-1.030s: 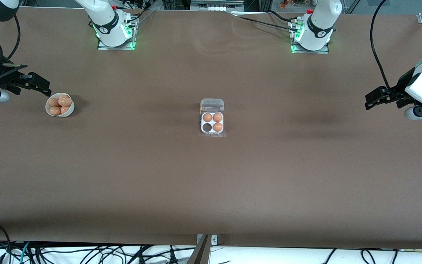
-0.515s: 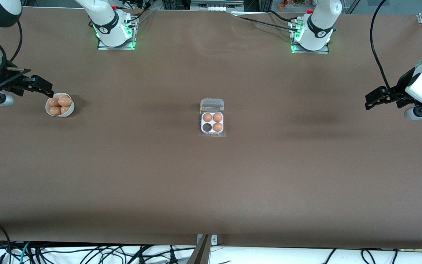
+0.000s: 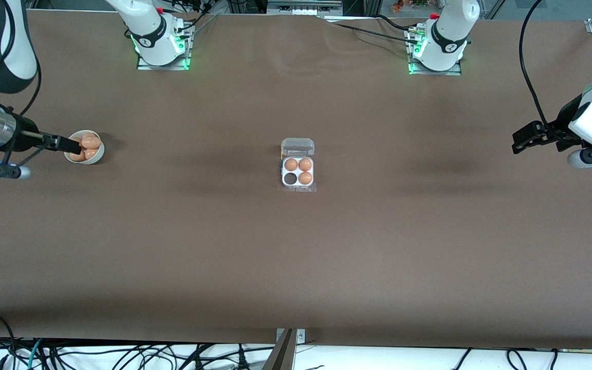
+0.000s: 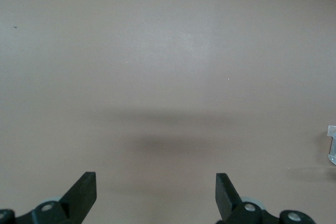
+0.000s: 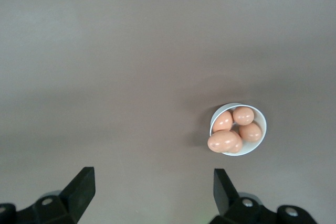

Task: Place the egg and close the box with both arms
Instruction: 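Move the right gripper over the white bowl of eggs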

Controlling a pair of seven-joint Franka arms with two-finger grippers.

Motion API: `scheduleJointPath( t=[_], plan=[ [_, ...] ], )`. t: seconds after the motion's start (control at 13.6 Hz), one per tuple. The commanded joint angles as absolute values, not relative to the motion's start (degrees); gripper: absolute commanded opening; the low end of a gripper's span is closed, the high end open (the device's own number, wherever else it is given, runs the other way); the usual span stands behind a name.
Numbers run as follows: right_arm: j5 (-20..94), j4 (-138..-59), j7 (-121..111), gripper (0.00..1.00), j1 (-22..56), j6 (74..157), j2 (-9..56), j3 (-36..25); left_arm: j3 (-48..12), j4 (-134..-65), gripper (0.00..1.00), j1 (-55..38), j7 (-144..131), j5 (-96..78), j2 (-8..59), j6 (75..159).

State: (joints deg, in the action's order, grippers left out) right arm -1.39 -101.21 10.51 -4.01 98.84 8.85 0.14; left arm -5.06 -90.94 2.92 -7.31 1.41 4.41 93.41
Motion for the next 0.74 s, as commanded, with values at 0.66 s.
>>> scheduleJointPath(
  t=[0.66],
  plan=[
    [-4.0, -123.4, 38.1, 1.0, -7.0, 126.1, 5.9, -1.0, -5.1, -90.0, 1.0, 3.2, -7.4, 1.9, 4.7, 92.6]
  ],
)
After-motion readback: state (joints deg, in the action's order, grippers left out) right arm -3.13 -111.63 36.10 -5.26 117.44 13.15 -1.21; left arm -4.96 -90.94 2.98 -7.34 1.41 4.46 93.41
